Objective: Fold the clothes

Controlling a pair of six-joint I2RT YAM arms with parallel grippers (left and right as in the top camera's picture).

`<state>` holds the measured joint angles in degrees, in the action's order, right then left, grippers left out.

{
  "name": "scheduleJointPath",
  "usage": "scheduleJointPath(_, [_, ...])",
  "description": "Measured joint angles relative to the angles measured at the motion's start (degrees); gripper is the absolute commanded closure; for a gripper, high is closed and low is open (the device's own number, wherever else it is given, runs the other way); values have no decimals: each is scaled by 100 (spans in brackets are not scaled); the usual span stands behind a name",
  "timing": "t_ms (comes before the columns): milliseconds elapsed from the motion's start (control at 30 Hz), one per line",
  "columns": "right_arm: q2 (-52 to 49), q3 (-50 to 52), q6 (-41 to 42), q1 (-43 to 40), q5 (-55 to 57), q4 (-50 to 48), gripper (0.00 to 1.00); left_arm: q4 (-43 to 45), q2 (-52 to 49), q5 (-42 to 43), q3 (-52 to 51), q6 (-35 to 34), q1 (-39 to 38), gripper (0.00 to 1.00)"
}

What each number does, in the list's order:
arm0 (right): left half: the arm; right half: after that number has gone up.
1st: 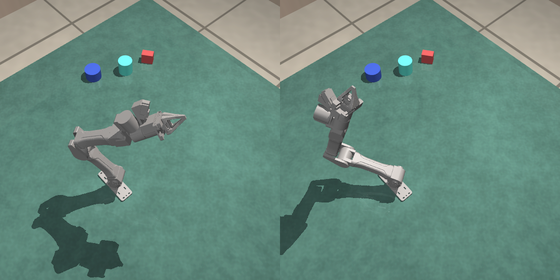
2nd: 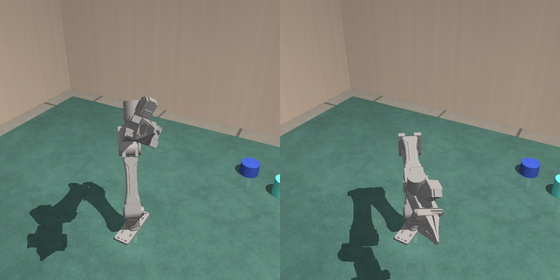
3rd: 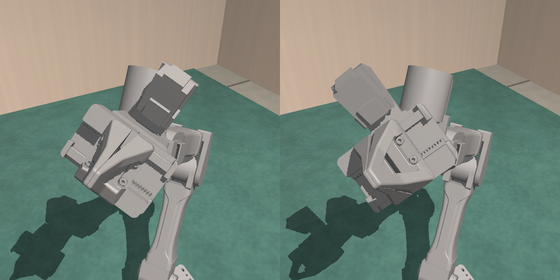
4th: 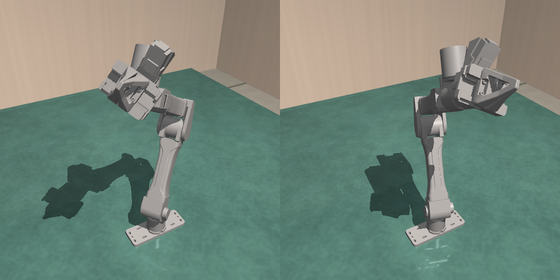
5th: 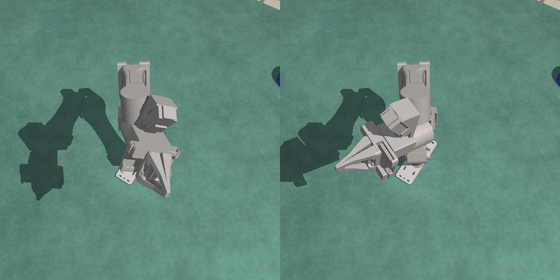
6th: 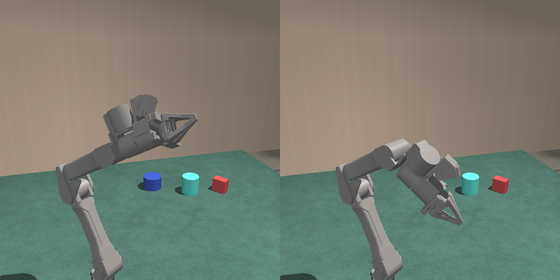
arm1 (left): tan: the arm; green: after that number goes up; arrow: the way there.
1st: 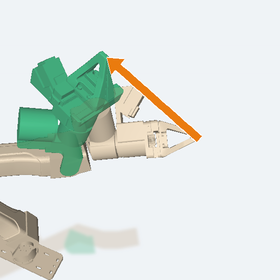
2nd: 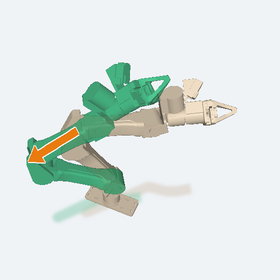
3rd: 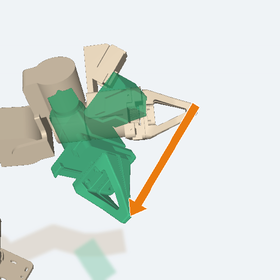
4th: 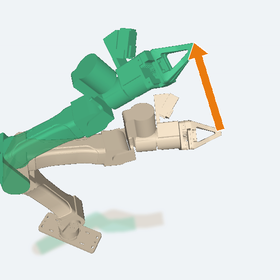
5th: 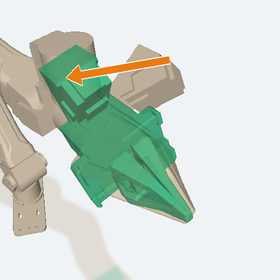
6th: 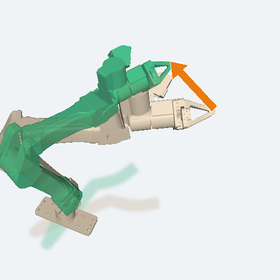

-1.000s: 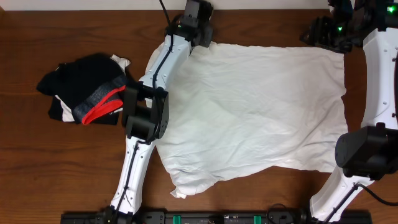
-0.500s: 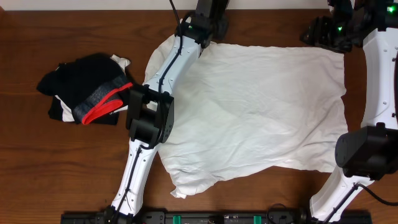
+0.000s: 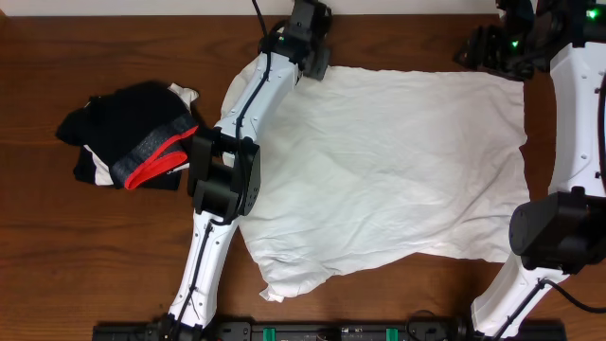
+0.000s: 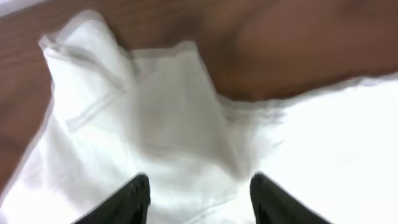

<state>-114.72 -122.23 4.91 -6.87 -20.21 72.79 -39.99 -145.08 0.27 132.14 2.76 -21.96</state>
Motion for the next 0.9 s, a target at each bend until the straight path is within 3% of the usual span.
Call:
scheduleJointPath(100, [0, 92, 0, 4, 98, 4, 31, -496, 20, -33, -2, -2, 0, 47])
scheduleJointPath(200, [0, 227, 0, 4, 153, 0, 32, -680, 155, -125, -28, 4, 9, 40])
scheduleJointPath(433, [0, 584, 0, 26, 179, -149, 31, -4, 697, -223, -22, -48, 83, 23])
scheduleJointPath(700, [-2, 1134, 2, 256, 175, -271, 35, 1368, 247, -151, -11, -90, 85, 27])
scheduleJointPath(900, [-17, 1207, 2, 404, 170, -407, 34, 1762, -262, -109, -13, -87, 85, 29])
